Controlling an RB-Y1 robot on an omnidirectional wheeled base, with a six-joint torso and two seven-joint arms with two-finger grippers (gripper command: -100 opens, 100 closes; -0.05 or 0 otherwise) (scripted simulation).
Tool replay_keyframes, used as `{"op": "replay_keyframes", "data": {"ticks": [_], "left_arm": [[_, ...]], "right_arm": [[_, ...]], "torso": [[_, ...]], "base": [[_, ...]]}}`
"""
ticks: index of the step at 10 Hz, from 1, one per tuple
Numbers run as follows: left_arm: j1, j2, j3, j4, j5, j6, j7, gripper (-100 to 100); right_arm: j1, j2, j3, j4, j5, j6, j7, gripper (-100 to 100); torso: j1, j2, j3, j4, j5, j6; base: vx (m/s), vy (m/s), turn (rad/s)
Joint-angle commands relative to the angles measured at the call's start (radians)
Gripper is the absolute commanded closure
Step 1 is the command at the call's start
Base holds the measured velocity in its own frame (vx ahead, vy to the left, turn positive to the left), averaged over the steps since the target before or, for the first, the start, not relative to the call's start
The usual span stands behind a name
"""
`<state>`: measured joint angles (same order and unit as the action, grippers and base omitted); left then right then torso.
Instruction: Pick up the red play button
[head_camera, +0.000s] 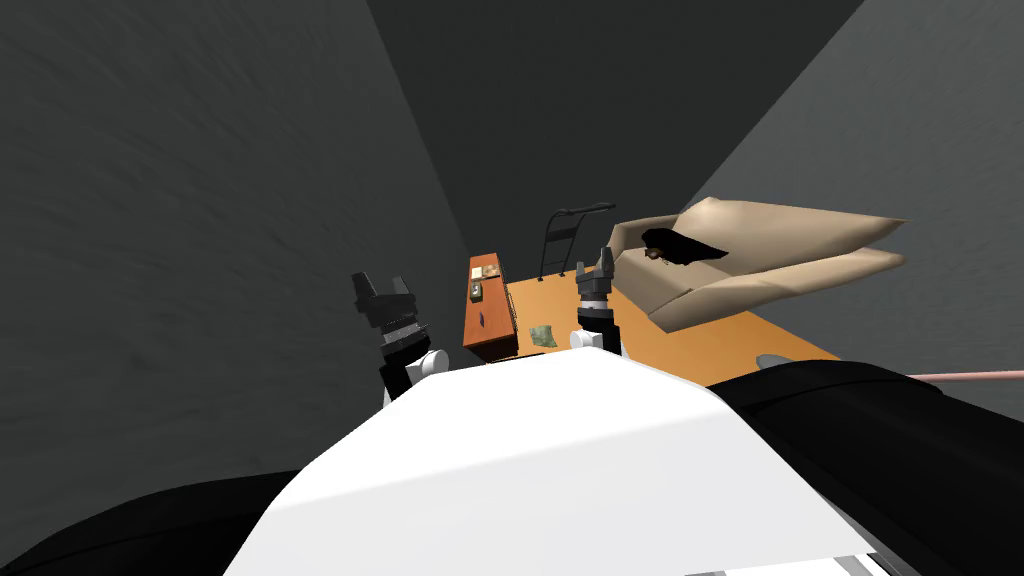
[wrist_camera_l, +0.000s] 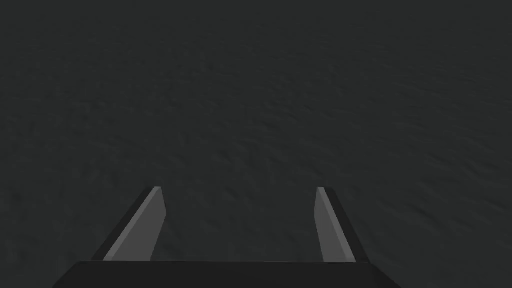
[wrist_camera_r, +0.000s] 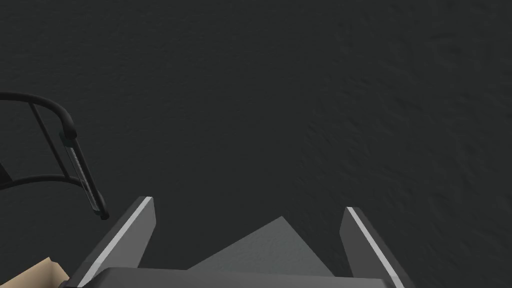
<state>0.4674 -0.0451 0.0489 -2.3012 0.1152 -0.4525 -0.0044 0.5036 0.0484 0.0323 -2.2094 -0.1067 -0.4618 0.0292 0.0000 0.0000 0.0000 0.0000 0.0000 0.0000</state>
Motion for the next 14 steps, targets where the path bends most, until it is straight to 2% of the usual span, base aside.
{"op": "replay_keyframes", "data": {"ticks": [1,4,7,8,10,11,12,13,14], "left_arm": [[-0.005,0.034,0.008,0.009,0.008,0.018,0.015,-100],[-0.016,0.092,0.03,0.034,0.029,0.065,0.053,-100],[-0.033,0.155,0.064,0.083,0.061,0.141,0.112,-100],[-0.033,0.155,0.064,0.083,0.061,0.144,0.112,-100],[-0.048,0.198,0.093,0.131,0.087,0.208,0.161,-100],[-0.048,0.198,0.093,0.131,0.087,0.215,0.161,-100],[-0.056,0.219,0.109,0.16,0.102,0.25,0.189,-100],[-0.056,0.219,0.109,0.16,0.102,0.256,0.189,-100],[-0.064,0.24,0.126,0.193,0.117,0.293,0.218,-100]], "right_arm": [[0.0,0.0,0.0,0.0,0.0,0.0,0.0,0],[0.0,0.0,0.0,0.0,0.0,0.0,0.0,0],[0.0,0.0,0.0,0.0,0.0,0.0,0.0,0],[0.0,0.0,0.0,0.0,0.0,0.0,0.0,0],[0.0,0.0,0.0,0.0,0.0,0.0,0.0,0],[0.0,0.0,0.0,0.0,0.0,0.0,0.0,0],[0.0,0.0,0.0,0.0,0.0,0.0,0.0,0],[0.0,0.0,0.0,0.0,0.0,0.0,0.0,0],[0.0,0.0,0.0,0.0,0.0,0.0,0.0,0]], "torso": [[0.0,0.0,0.0,0.0,0.0,0.0],[-0.005,0.0,0.0,0.0,-0.001,0.0],[-0.007,-0.001,0.0,0.0,-0.002,0.0],[-0.007,-0.001,0.0,0.0,-0.002,0.0],[-0.004,-0.001,-0.001,0.0,-0.001,0.0],[-0.005,-0.001,0.0,0.0,-0.001,0.0],[-0.004,-0.001,0.0,0.0,-0.001,0.0],[-0.004,-0.001,-0.001,0.0,-0.001,0.0],[-0.004,-0.001,0.0,0.0,-0.001,0.0]], "base": [[0.0,-0.035,-0.008],[0.005,-0.08,-0.012],[0.01,-0.108,-0.037],[0.012,-0.065,-0.011],[0.01,-0.078,-0.054],[0.011,-0.067,-0.019],[0.013,-0.06,-0.052],[0.01,-0.055,-0.023],[0.009,-0.078,-0.058]]}}
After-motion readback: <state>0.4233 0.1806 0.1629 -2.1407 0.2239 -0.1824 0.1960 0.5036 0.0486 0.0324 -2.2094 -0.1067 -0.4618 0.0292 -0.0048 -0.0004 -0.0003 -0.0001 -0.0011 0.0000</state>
